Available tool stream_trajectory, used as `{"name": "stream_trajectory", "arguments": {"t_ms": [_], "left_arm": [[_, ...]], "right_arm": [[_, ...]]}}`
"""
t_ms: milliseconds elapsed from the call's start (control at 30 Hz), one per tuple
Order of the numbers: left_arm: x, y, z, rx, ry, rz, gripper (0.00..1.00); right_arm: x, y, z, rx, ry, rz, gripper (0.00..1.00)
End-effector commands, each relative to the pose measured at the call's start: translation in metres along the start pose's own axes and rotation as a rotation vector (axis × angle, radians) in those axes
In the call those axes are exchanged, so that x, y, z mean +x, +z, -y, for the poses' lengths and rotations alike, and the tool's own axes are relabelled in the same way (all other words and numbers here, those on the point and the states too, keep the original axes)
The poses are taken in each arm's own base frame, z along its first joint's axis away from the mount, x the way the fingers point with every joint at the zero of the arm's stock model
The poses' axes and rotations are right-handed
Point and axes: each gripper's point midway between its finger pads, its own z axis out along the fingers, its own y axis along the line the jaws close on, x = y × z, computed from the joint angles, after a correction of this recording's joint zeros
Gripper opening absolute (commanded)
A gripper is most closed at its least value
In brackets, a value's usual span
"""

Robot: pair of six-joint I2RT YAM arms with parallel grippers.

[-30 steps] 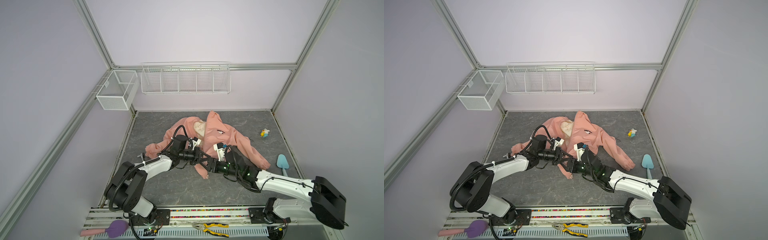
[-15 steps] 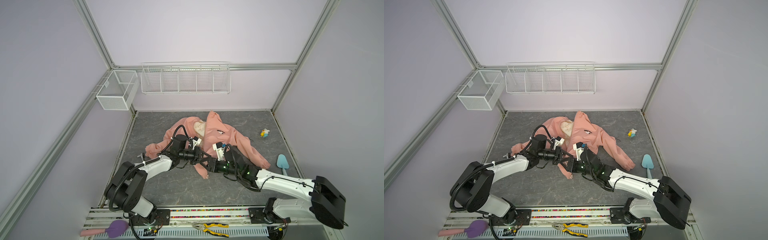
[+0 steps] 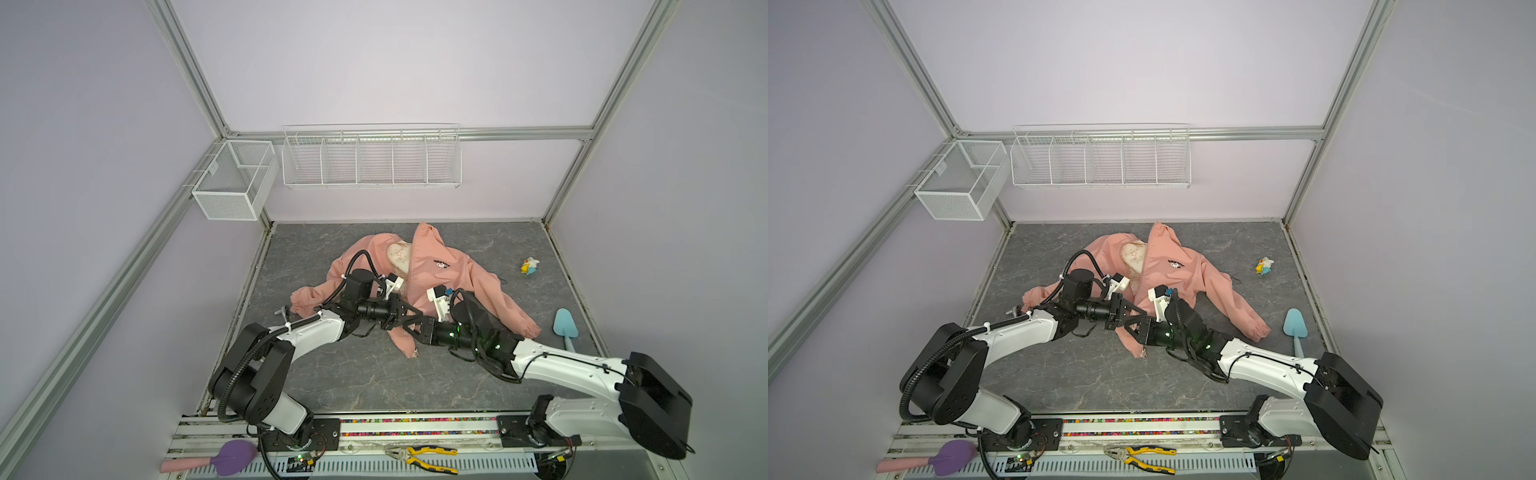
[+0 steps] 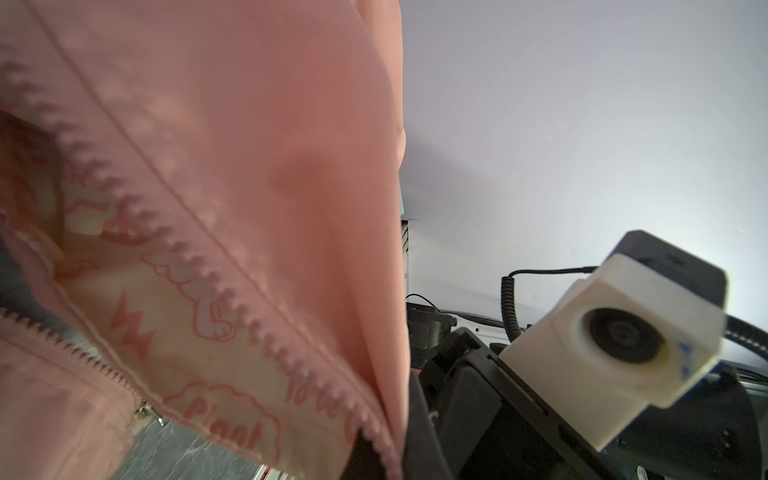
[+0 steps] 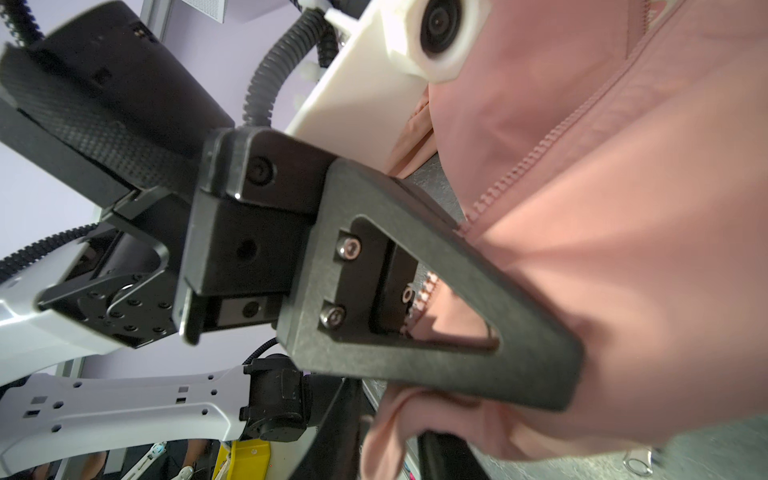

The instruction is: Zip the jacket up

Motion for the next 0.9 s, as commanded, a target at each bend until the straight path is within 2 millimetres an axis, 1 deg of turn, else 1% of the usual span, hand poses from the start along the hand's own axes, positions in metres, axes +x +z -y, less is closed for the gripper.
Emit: {"name": "stream_trajectory", "arguments": {"t_ms": [0, 100, 367, 567, 767, 867], "left_arm": [[0.002, 0.001, 0.008, 0.02, 0.018, -0.017, 0.0], [0.002, 0.001, 0.009, 0.016, 0.021, -0.017, 0.0], [0.002, 0.0, 0.009, 0.007, 0.023, -0.019, 0.0], [0.001, 0.0, 0.013, 0.01, 0.028, -0.018, 0.0], [0.001, -0.001, 0.012, 0.008, 0.028, -0.016, 0.0], [0.002, -0.001, 0.013, 0.009, 0.03, -0.017, 0.0]], "right_arm": [[0.001, -0.003, -0.012, -0.077, 0.0, -0.004, 0.28], [0.004, -0.003, -0.012, -0.087, -0.003, -0.021, 0.27], [0.007, 0.001, -0.006, -0.081, 0.012, -0.035, 0.16], [0.009, 0.005, 0.001, -0.054, 0.022, -0.043, 0.12], [0.01, 0.011, 0.003, -0.057, 0.028, -0.054, 0.09], [0.01, 0.011, 0.001, -0.071, 0.027, -0.058, 0.13]]}}
